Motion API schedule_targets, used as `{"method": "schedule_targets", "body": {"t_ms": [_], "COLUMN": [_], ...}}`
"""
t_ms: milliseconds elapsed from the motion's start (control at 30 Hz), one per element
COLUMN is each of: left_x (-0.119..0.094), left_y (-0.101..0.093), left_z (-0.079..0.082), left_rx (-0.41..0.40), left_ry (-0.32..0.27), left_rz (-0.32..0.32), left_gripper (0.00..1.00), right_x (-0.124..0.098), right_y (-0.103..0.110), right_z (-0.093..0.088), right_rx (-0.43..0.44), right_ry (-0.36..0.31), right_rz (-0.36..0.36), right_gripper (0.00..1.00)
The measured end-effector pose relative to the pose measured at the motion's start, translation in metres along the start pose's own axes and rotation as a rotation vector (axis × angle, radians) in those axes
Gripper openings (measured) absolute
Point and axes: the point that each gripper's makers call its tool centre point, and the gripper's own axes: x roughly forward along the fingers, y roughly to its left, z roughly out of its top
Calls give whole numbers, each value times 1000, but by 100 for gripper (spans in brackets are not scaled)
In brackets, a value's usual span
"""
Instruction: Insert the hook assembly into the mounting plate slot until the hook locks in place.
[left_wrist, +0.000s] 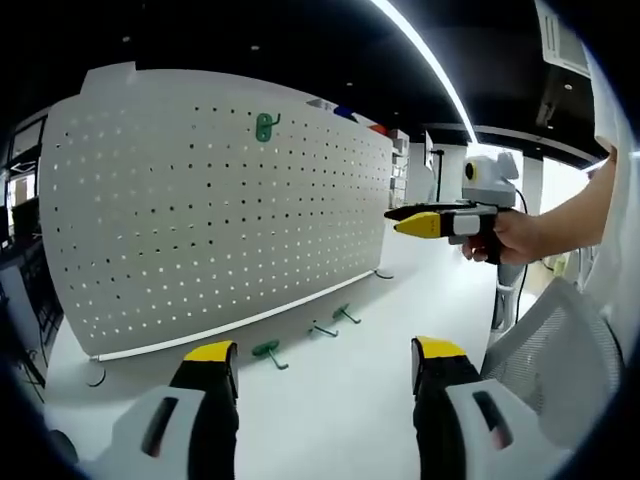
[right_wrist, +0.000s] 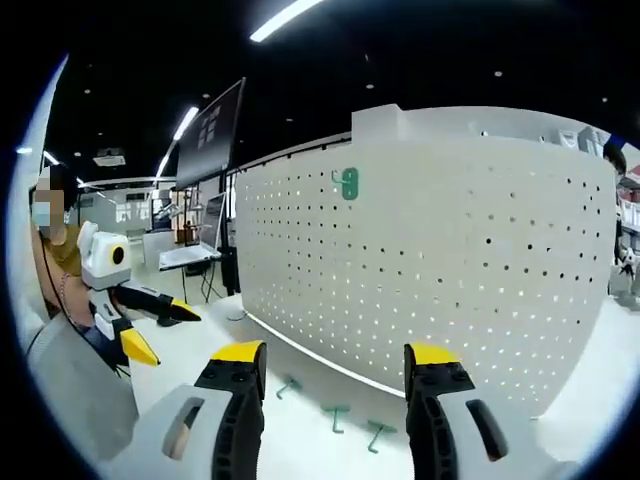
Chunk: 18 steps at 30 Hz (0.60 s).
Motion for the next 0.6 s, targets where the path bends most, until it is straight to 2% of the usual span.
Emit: {"method": "schedule_targets", "body": {"t_ms": [600], "left_x": [-4], "left_y": [5], "left_z": [-9], "left_rx": [-6], "left_ry": [31], "left_rz": [10], "left_gripper": [73], "right_x": [-30], "right_y": [-1], "right_z": [-33], "right_rx": [20], "right_ry": [78], "right_rz": [-2], "right_gripper": [55]}}
